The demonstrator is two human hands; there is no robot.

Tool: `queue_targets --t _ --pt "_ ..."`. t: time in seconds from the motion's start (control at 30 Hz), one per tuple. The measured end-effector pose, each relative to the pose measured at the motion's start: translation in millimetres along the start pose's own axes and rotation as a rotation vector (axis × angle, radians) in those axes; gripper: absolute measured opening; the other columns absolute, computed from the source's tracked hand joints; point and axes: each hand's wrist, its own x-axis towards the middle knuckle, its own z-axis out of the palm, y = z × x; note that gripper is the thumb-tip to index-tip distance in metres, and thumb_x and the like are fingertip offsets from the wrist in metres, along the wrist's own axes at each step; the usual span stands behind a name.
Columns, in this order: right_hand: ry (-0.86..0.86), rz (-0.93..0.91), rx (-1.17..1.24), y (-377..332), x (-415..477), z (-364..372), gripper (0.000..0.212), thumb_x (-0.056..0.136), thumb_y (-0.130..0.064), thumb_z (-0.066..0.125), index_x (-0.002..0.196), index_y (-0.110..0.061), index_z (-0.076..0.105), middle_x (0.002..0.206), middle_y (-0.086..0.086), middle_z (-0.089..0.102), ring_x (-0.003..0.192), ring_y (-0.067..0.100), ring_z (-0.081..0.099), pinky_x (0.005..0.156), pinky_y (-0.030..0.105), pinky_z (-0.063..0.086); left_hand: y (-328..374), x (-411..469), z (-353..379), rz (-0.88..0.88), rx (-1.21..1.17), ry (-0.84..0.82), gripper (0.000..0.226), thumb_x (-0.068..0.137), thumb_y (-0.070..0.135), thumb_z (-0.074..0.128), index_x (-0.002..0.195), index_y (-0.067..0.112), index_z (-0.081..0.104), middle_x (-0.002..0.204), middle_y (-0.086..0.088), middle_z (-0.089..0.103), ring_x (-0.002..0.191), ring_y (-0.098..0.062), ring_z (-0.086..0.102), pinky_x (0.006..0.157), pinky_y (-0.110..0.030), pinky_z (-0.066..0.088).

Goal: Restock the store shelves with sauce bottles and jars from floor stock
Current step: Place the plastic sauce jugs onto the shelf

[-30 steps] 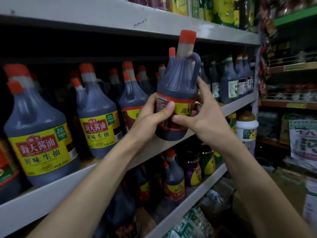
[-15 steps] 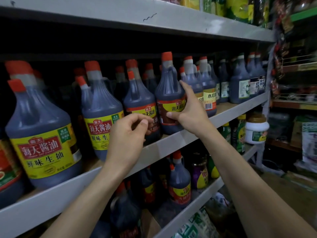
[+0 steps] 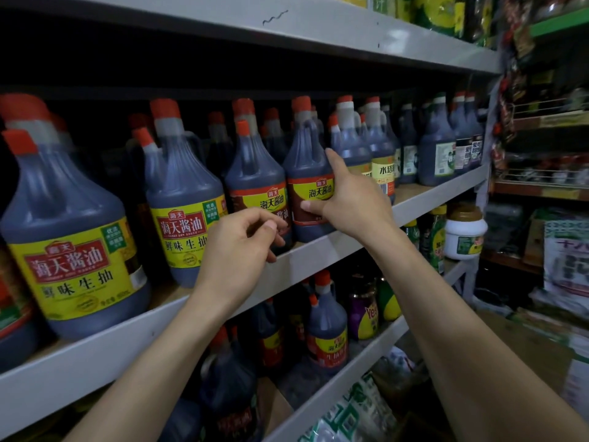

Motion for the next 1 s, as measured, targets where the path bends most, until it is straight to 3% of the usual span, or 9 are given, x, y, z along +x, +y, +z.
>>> queue_targets --t 0.07,0.27,0.33,0.47,0.57,0.7,0.8,0.87,1.0 --pt "-0.013 0.014 -0.024 -3.3 -1.0 0.3 0.099 0.081 -0.058 0.069 0.155 -0.03 0.01 0.124 0.011 0.063 0.108 0.034 0.061 0.078 0.041 0.049 -0.4 0.3 -0.1 -0.001 0.014 -0.004 0.029 0.095 0.008 0.052 0.079 0.024 0.07 0.066 0.003 0.069 0.051 -0.009 0.059 0.046 -0.015 0.039" --pt "0.002 0.046 0.13 -6.7 -8.6 5.2 0.095 0.085 -0.043 0.072 0.156 -0.028 0.011 0.121 0.01 0.064 0.105 0.031 0.062 0.084 0.041 0.052 1.3 0.8 0.9 -0.004 0.049 -0.025 0.029 0.095 0.009 0.052 0.078 0.024 0.07 0.066 0.003 0.068 0.051 -0.006 0.059 0.044 -0.013 0.039" --pt "0.023 0.054 0.178 -8.2 -24.2 7.3 0.09 0.088 -0.039 0.07 0.156 -0.028 0.013 0.119 0.009 0.064 0.105 0.029 0.061 0.085 0.041 0.051 3.2 -1.8 2.2 0.022 0.116 -0.019 0.024 0.094 0.012 0.053 0.082 0.022 0.071 0.068 0.003 0.069 0.059 -0.012 0.063 0.05 -0.022 0.046" --pt "0.251 0.133 0.365 16.9 -99.1 -2.4 0.053 0.093 -0.028 0.064 0.142 -0.02 0.046 0.118 0.003 0.063 0.108 0.021 0.059 0.086 0.034 0.049 17.0 -19.7 19.6 0.322 0.479 -0.001 0.027 0.09 0.025 0.047 0.095 0.012 0.07 0.092 -0.011 0.072 0.089 -0.034 0.066 0.073 -0.044 0.05" --pt "0.352 0.3 0.296 67.6 -204.3 -9.9 0.03 0.09 -0.017 0.06 0.12 -0.015 0.064 0.102 0.003 0.068 0.093 0.019 0.063 0.082 0.033 0.05 36.2 -60.3 66.7 0.491 0.4 -0.13 0.024 0.09 0.025 0.049 0.091 0.01 0.067 0.091 -0.011 0.071 0.088 -0.034 0.064 0.071 -0.045 0.048" --pt "0.201 0.769 0.157 134.6 -375.8 -18.4 0.021 0.089 -0.007 0.059 0.103 -0.014 0.073 0.097 0.006 0.073 0.091 0.022 0.066 0.076 0.025 0.045 61.9 -162.7 155.8 0.455 0.199 -0.436 0.027 0.09 0.031 0.048 0.082 0.011 0.063 0.085 -0.012 0.069 0.085 -0.035 0.062 0.066 -0.042 0.047" --pt "0.058 1.115 0.066 168.2 -491.6 -24.0 0.022 0.088 -0.008 0.057 0.102 -0.015 0.074 0.101 0.008 0.074 0.097 0.027 0.066 0.078 0.031 0.048 70.4 -252.7 209.6 0.387 0.091 -0.747 0.027 0.091 0.028 0.052 0.074 0.009 0.059 0.075 -0.012 0.065 0.076 -0.033 0.061 0.062 -0.039 0.046" --pt "-0.069 1.243 -0.003 179.8 -555.1 -24.9 0.022 0.086 -0.01 0.056 0.099 -0.014 0.073 0.102 0.009 0.073 0.098 0.032 0.065 0.077 0.035 0.049 68.0 -305.7 232.5 0.302 0.027 -0.924 0.026 0.09 0.026 0.054 0.073 0.008 0.062 0.072 -0.012 0.065 0.074 -0.031 0.061 0.06 -0.037 0.045" --pt "-0.45 1.322 -0.084 185.6 -655.3 -6.4 0.02 0.09 -0.025 0.053 0.099 -0.011 0.064 0.097 0.014 0.068 0.094 0.039 0.064 0.074 0.037 0.051 44.7 -380.8 255.8 0.146 -0.036 -1.212 0.023 0.089 0.021 0.056 0.069 0.013 0.063 0.07 -0.005 0.066 0.075 -0.025 0.064 0.061 -0.035 0.045"
